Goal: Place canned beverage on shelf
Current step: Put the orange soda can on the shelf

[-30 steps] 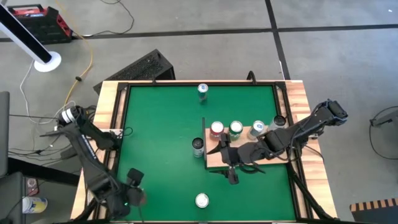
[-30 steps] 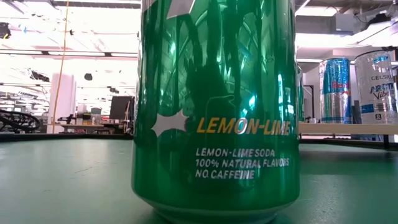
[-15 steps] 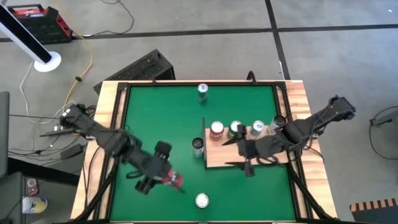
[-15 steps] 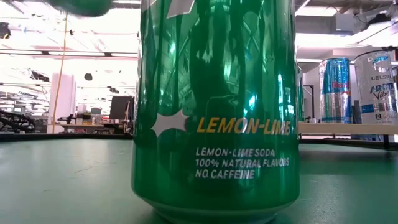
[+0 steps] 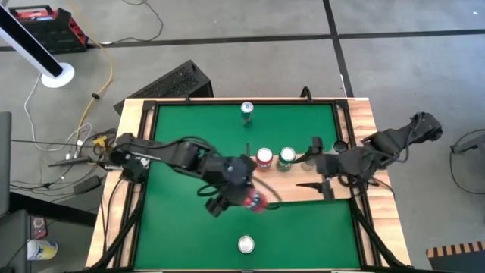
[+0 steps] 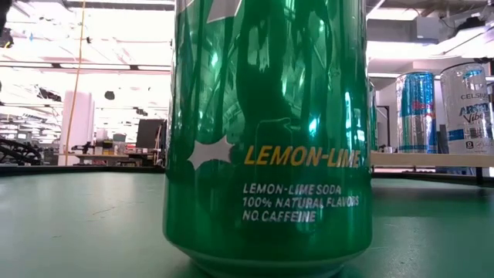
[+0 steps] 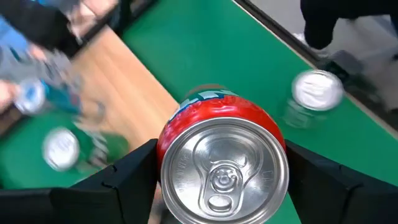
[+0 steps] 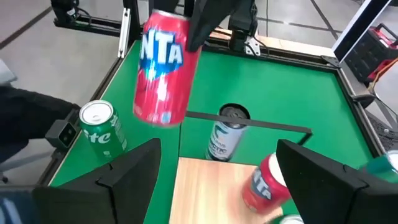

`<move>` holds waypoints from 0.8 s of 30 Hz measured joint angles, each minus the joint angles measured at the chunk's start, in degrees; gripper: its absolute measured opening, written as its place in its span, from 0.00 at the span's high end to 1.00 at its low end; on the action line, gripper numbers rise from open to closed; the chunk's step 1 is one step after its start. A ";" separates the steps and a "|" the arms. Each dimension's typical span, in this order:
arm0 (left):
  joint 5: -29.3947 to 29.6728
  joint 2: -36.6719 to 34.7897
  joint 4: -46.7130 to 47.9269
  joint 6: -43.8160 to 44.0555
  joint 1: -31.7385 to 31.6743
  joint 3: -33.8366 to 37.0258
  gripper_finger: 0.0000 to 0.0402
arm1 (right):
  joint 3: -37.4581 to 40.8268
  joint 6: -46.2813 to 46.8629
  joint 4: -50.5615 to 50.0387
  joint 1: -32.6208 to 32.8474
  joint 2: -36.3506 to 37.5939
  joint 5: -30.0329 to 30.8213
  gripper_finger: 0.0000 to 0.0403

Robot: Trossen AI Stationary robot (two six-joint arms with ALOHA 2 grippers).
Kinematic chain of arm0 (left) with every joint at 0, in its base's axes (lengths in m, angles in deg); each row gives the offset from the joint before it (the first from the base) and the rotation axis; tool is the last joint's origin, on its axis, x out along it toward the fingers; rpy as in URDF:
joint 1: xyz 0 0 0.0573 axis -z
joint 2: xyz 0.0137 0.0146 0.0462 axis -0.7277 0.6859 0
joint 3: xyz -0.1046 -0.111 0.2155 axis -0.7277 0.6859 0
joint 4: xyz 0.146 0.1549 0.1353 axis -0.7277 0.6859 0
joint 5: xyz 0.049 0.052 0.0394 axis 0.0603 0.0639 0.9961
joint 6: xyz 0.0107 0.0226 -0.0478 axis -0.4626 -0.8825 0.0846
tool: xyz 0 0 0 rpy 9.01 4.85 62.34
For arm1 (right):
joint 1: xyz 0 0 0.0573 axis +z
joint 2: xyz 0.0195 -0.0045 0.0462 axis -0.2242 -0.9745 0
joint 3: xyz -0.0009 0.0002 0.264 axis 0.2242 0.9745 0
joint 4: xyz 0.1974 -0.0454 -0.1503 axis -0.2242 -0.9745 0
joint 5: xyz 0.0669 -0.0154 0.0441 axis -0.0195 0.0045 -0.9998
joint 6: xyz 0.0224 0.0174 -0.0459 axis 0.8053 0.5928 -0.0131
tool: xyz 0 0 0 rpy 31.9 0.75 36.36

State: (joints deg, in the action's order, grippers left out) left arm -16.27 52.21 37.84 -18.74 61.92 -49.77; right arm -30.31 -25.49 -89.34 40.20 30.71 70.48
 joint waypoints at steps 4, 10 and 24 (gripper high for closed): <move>-0.58 4.83 0.49 -6.64 -2.20 -4.91 0.32 | 0.00 0.02 -1.71 0.00 3.05 0.02 0.14; -2.24 10.59 0.02 -14.28 -5.54 -7.00 0.32 | 0.00 0.02 -3.64 0.00 5.85 0.02 0.14; -4.89 16.18 -4.87 -27.72 -8.95 -7.19 0.32 | 0.00 0.48 -7.87 0.00 5.96 1.49 0.14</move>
State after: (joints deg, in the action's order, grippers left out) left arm -21.15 68.39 32.96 -46.47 52.97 -56.95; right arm -30.31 -25.01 -97.21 40.20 36.67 71.97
